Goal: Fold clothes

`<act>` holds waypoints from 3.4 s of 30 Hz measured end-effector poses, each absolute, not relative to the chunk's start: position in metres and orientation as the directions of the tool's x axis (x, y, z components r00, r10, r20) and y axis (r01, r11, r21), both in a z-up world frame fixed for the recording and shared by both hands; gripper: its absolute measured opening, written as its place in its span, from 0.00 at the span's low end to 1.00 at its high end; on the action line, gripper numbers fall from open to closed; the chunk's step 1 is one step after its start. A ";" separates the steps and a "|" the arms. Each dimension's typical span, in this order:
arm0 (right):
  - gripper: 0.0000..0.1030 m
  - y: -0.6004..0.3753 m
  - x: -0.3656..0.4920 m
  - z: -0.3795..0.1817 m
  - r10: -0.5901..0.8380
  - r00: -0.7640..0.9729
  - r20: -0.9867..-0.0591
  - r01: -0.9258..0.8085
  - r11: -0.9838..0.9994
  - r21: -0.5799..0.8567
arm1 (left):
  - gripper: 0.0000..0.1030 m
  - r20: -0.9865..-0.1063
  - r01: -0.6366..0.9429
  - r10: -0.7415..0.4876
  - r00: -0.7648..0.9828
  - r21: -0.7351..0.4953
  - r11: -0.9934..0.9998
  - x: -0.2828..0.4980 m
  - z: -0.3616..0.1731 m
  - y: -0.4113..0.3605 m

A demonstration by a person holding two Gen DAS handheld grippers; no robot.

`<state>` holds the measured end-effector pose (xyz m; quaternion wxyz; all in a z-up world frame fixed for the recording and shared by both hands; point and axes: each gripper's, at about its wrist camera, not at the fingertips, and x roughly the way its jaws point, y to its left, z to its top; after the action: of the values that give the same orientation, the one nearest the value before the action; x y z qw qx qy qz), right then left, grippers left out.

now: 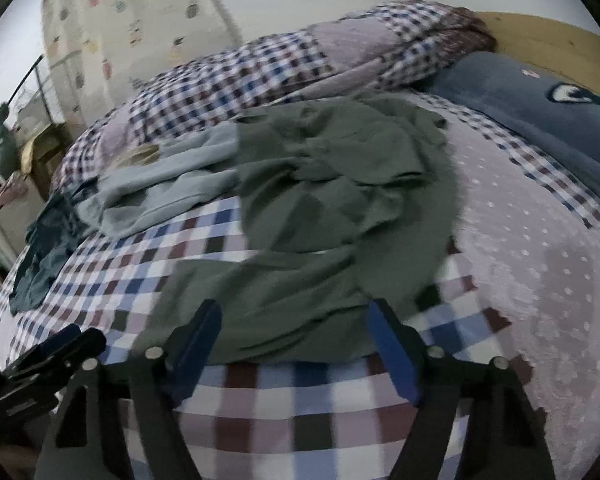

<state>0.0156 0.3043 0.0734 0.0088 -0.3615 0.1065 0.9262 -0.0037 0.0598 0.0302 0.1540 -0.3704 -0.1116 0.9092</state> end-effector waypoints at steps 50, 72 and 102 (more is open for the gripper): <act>0.72 0.355 0.033 0.067 -0.049 -0.735 -0.676 -0.176 -0.949 0.260 | 0.10 -0.560 -0.117 0.518 -0.647 -0.598 -0.793 -0.019 0.021 0.071; 0.72 0.315 0.010 0.061 -0.076 -0.725 -0.684 -0.135 -0.959 0.250 | 0.07 -0.319 0.059 0.193 -0.928 -0.636 -0.769 0.013 0.076 -0.079; 0.72 0.223 -0.022 0.058 -0.144 -0.735 -0.663 -0.033 -0.969 0.246 | 0.03 -0.273 0.333 -0.194 -0.942 -0.710 -0.620 0.084 0.085 -0.300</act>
<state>-0.0220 0.2230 0.0582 -0.0302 -0.3628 0.1216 0.9234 0.0842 -0.3001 0.0850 -0.1471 -0.0851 -0.4103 0.8960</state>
